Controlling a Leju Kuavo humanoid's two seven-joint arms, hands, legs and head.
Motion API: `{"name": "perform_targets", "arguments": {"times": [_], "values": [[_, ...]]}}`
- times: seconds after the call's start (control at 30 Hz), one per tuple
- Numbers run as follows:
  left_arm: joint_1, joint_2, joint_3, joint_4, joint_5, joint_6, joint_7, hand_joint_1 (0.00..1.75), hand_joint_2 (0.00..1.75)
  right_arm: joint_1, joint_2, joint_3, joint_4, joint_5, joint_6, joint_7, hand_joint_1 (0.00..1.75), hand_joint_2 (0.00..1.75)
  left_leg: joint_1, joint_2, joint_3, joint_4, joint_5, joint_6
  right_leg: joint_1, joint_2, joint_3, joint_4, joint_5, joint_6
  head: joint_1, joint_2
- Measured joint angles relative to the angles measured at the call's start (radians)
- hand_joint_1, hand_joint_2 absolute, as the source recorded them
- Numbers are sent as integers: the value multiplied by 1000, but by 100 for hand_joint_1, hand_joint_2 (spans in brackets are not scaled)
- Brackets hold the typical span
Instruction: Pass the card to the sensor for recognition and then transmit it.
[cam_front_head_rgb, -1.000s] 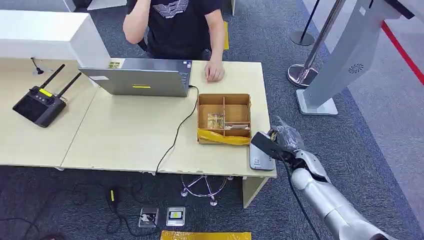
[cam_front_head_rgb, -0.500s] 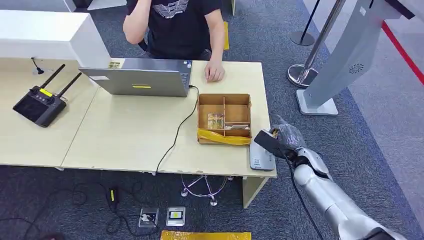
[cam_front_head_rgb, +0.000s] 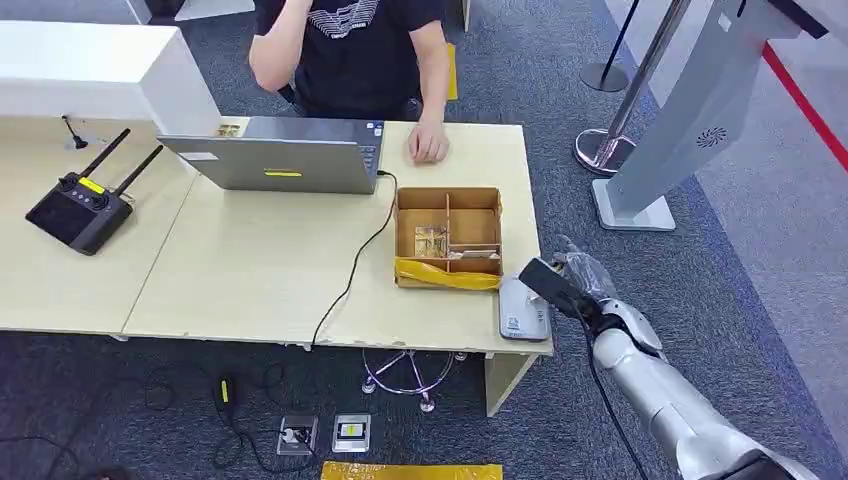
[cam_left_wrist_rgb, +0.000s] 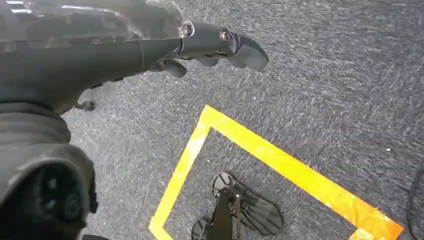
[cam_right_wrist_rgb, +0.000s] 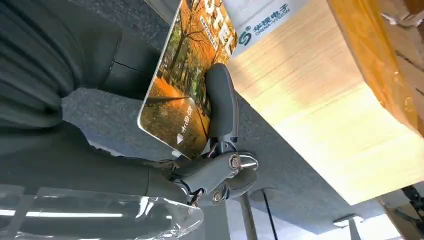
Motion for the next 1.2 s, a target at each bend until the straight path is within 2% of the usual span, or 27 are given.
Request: {"name": "perform_targets", "arguments": {"times": [0.33, 0.57, 0.73, 0.93, 1.2], "values": [[0, -5, 8, -5, 5, 13, 25, 0, 0, 37, 0, 0, 42, -51, -40, 5, 175, 175, 0, 1, 1, 0, 0, 0, 0, 0, 1, 0, 0, 0, 0, 0], [0, -7, 8, -7, 5, 17, 25, 0, 0, 37, -2, 0, 50, -58, -40, 5, 175, 175, 0, 3, 3, 0, 0, 0, 0, 3, 2, 0, 1, 0, 0, 0], [0, -7, 8, -8, 0, 16, 25, 0, 0, 27, -12, -1, 59, -74, -73, -10, 175, 175, 0, 3, 3, 1, 0, 0, 0, 3, 3, 0, 2, 1, 0, 0], [0, -6, 8, -8, -17, 0, 24, 0, 0, -44, -37, -10, 71, -90, -76, -57, 175, 175, 0, 3, 2, 1, 0, 0, 0, 3, 2, 0, 3, 2, 0, 0], [0, 0, 8, -8, -40, -37, 0, 0, 0, -182, -52, -24, 66, -76, -79, -63, 175, 175, 0, 3, 1, 1, 0, 0, 0, 3, 1, 0, 3, 2, 0, 0]]}}
